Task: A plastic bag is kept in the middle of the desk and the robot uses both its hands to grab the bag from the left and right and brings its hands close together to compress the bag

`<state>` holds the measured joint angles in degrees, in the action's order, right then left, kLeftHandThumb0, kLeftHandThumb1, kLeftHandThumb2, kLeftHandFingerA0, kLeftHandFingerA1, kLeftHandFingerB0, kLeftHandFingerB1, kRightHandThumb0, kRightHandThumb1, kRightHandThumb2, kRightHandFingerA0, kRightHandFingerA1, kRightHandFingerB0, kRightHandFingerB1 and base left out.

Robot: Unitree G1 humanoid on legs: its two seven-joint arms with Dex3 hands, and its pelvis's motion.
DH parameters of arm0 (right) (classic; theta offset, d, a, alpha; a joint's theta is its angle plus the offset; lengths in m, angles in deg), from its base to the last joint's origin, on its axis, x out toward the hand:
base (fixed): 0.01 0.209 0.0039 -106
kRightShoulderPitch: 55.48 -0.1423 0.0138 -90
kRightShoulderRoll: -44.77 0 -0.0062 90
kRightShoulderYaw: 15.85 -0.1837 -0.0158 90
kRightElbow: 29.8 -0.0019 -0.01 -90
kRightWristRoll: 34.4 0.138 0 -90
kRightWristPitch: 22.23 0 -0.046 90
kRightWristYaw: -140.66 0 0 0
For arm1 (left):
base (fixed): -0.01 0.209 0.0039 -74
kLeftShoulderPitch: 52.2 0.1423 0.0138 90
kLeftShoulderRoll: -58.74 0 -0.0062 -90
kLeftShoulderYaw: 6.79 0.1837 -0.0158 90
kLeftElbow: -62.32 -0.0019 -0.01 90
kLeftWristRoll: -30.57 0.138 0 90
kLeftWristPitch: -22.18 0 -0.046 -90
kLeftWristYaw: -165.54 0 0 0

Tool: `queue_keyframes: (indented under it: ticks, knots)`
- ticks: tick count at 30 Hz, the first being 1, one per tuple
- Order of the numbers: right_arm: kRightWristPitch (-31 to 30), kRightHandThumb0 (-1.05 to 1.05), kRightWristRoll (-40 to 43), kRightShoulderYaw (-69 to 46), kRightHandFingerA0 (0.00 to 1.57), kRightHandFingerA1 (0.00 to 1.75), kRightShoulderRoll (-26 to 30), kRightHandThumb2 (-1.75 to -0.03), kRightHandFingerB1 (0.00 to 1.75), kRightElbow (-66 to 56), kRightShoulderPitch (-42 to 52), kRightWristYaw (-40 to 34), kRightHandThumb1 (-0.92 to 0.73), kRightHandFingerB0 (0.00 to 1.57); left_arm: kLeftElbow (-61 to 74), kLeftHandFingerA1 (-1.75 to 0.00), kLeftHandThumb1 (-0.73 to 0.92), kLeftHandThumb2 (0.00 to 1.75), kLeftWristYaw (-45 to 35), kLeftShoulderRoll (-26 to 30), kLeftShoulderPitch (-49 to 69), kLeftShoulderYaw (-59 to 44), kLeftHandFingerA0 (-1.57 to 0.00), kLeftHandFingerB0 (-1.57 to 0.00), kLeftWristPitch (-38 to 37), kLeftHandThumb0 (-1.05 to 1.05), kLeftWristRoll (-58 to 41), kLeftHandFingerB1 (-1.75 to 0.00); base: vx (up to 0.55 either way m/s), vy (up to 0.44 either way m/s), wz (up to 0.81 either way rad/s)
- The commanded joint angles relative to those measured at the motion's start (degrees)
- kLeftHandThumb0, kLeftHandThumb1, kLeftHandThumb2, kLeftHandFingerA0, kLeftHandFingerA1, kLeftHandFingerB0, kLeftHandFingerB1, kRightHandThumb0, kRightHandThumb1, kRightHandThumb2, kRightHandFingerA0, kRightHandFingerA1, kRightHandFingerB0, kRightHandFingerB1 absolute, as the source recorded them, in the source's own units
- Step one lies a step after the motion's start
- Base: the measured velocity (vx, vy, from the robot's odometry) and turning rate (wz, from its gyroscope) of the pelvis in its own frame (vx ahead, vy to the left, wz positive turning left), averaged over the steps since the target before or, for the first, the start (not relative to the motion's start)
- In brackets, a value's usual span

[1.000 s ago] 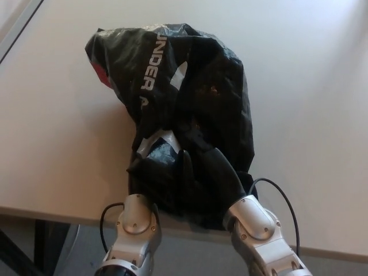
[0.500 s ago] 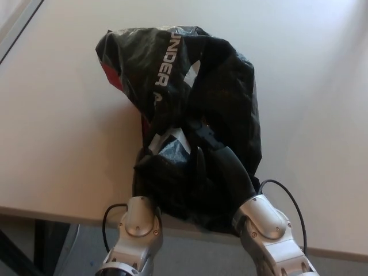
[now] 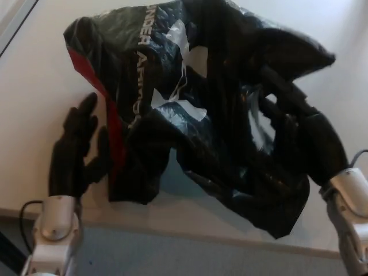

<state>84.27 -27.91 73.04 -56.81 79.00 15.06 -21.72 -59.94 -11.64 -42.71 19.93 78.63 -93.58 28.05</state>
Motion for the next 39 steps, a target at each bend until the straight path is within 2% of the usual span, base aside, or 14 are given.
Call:
queue_keyframes:
  ticks: [1,2,3,6,17,18,22,25,26,27,28,35,36,39]
  knots:
    - [-1.19,-0.91,0.80,-3.76,0.11,0.34,4.73,-0.74,0.24,-6.71,2.62,-0.43,-0.92,0.11,10.56,-0.50,0.53,1.13,-4.61,5.66,2.03,-3.18,-0.01,0.00,4.13,-0.35,-3.08,-0.48,0.00,0.000,0.00]
    - [-1.40,-0.84,1.28,-4.60,0.12,0.48,5.62,-1.15,0.34,-8.24,3.32,-0.15,-0.75,0.04,13.69,-0.50,0.53,1.13,-4.47,6.21,3.17,-3.76,-0.01,0.00,5.28,-0.34,-3.34,-0.48,0.00,0.000,0.00]
    - [-1.45,-0.87,1.47,-5.28,0.21,0.36,6.04,-0.71,0.28,-9.59,4.05,-0.38,-0.92,0.15,16.21,-0.33,0.92,0.77,-4.83,6.97,4.19,-4.42,-0.19,-0.16,5.79,-0.82,-3.91,-0.28,0.00,0.000,0.00]
    - [-1.52,-0.88,1.84,-7.02,0.22,0.34,7.30,-0.69,0.28,-13.00,5.98,-0.48,-0.92,0.18,22.98,-0.33,0.92,0.76,-5.79,8.27,6.79,-6.00,-0.20,-0.17,7.38,-0.82,-5.45,-0.28,0.00,0.000,0.00]
    - [12.03,-0.84,3.85,-12.46,0.21,0.34,8.55,-0.74,0.28,-22.55,21.69,2.66,-0.92,0.16,45.24,-0.34,0.92,0.76,-12.79,8.19,24.42,-8.72,-0.23,-0.18,5.28,-0.80,-14.61,-0.29,0.00,0.000,0.00]
    - [18.53,-0.36,4.93,-13.98,0.01,0.49,7.74,-1.09,0.48,-23.10,26.62,3.66,-0.48,0.00,46.89,-0.35,0.92,0.76,-13.21,6.68,29.74,-9.20,-0.21,-0.17,-1.00,-0.84,-13.46,-0.28,0.00,0.000,0.00]
    - [26.36,-0.80,6.23,-15.91,0.03,0.43,6.31,-1.09,0.35,-25.36,37.29,4.82,-0.71,0.02,50.01,-0.37,0.92,0.75,-13.89,2.26,39.45,-9.84,-0.19,-0.17,-8.50,-0.82,-15.35,-0.28,0.00,0.000,0.00]
    - [34.07,-0.80,3.35,-18.51,0.08,0.27,4.43,-0.72,0.25,-24.54,46.74,3.71,-0.78,0.12,47.11,-0.50,0.54,1.14,-16.84,-1.35,48.37,-9.27,-0.01,0.00,-16.29,-0.35,-17.54,-0.48,0.00,0.000,0.00]
    - [35.20,-0.74,3.48,-18.30,0.02,0.22,4.39,-0.67,0.23,-23.86,48.87,4.37,-0.84,0.04,44.85,-0.32,0.92,0.76,-17.97,-2.32,50.60,-9.40,-0.13,-0.14,-18.65,-0.80,-18.44,-0.28,0.00,0.000,0.00]
    - [37.41,-0.76,4.12,-17.84,0.00,0.26,4.25,-1.03,0.25,-22.37,51.26,5.36,-0.66,0.00,41.91,-0.45,0.80,1.14,-19.45,-3.23,53.40,-9.63,-0.10,-0.09,-21.55,-0.83,-19.35,-0.42,0.00,0.000,0.00]
    - [41.38,-0.74,4.32,-17.18,0.00,0.23,3.85,-1.04,0.22,-19.41,55.56,6.42,-0.71,0.00,37.13,-0.49,0.54,1.13,-22.23,-4.51,58.26,-10.07,0.00,0.00,-25.69,-0.35,-21.06,-0.47,0.00,0.000,0.00]
    - [45.16,-0.94,8.04,-13.26,0.00,0.07,5.46,-0.99,0.04,-12.47,66.41,11.14,-0.69,0.00,20.85,-0.49,0.56,1.13,-30.53,-5.34,62.29,-11.55,-0.01,0.00,-33.88,-0.34,-25.51,-0.47,0.00,0.000,0.00]
    - [46.41,-0.92,7.11,-13.54,0.00,0.11,5.22,-0.99,0.08,-11.64,66.61,10.39,-0.66,0.00,20.38,-0.30,0.92,0.68,-30.52,-5.28,62.08,-11.57,-0.18,-0.20,-34.38,-0.70,-25.49,-0.28,0.00,0.000,0.00]
    - [53.42,-0.85,-0.58,-16.71,0.00,0.25,4.65,-1.00,0.23,-5.83,66.63,6.42,-0.62,0.00,16.94,-0.29,0.92,0.69,-30.42,-4.41,60.82,-11.97,-0.16,-0.20,-35.83,-0.71,-24.20,-0.29,0.00,0.000,0.00]
